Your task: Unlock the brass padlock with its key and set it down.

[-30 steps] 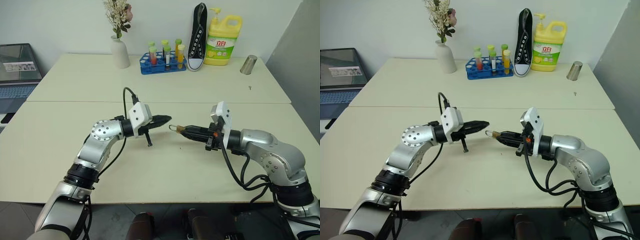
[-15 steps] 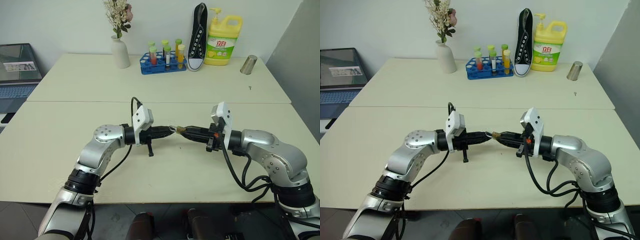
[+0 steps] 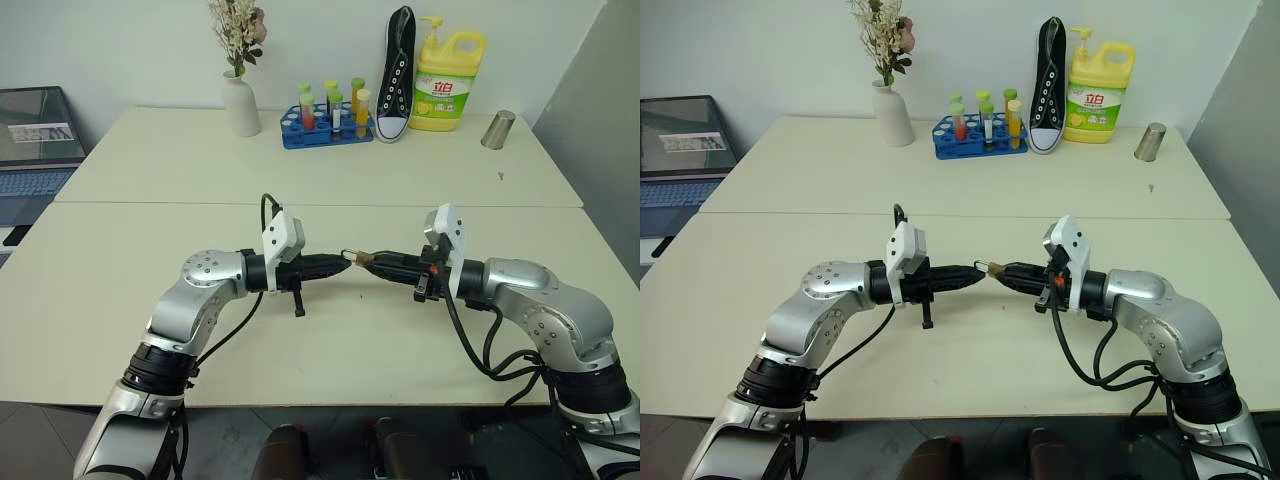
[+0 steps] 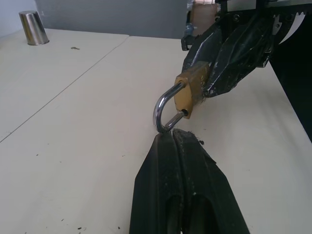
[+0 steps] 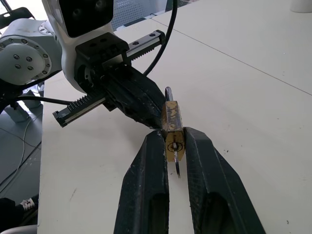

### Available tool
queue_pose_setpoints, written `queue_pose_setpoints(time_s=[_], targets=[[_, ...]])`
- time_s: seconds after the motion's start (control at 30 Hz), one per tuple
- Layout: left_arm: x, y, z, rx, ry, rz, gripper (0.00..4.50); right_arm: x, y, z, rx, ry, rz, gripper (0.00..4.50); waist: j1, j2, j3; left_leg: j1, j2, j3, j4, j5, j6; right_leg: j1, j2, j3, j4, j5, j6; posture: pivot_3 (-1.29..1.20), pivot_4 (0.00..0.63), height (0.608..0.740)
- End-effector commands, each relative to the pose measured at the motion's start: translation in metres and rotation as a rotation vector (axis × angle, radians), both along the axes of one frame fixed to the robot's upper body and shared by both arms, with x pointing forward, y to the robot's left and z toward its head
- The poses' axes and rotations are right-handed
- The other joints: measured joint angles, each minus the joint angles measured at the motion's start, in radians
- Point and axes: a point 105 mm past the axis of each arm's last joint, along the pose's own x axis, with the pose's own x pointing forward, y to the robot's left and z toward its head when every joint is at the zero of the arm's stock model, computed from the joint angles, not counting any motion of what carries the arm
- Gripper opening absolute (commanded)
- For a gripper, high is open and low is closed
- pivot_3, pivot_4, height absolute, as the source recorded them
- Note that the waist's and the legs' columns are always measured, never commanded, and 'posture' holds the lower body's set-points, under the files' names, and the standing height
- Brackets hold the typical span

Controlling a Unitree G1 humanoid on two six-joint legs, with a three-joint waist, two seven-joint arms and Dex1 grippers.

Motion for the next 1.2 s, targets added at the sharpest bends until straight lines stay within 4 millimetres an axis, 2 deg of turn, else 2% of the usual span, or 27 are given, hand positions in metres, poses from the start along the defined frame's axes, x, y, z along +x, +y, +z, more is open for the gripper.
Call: queue_pose_setpoints(time_s=[0.03,0.17,0.43,1.0,1.2], targets=[[0.007,0.007,0.006,0.042,-0.118,0.053,0.0,-0.006,0.001,0.007,0.008,-0.026,0.035,0.14,0.0,0.0,0.0,0.0,0.0,0.0,0.0,0.0,0.0,0.0,0.0,0.0,0.0,0.0,0.0,0.0,0.15,0.74],[0.015,0.005,0.008,0.024,-0.146,0.085,0.0,-0.013,0.003,0.006,0.01,-0.003,0.075,0.14,0.0,0.0,0.0,0.0,0.0,0.0,0.0,0.0,0.0,0.0,0.0,0.0,0.0,0.0,0.0,0.0,0.15,0.74],[0.01,-0.003,0.015,-0.034,-0.123,0.05,0.0,-0.015,0.002,0.004,0.001,0.012,0.087,0.14,0.0,0.0,0.0,0.0,0.0,0.0,0.0,0.0,0.0,0.0,0.0,0.0,0.0,0.0,0.0,0.0,0.15,0.74],[-0.02,-0.004,0.008,0.005,-0.025,-0.073,0.0,-0.008,-0.001,-0.001,-0.022,0.011,0.055,0.14,0.0,0.0,0.0,0.0,0.0,0.0,0.0,0.0,0.0,0.0,0.0,0.0,0.0,0.0,0.0,0.0,0.15,0.74],[-0.029,-0.009,0.013,-0.014,0.008,-0.112,0.0,-0.007,-0.001,-0.003,-0.03,0.008,0.052,0.14,0.0,0.0,0.0,0.0,0.0,0.0,0.0,0.0,0.0,0.0,0.0,0.0,0.0,0.0,0.0,0.0,0.15,0.74]])
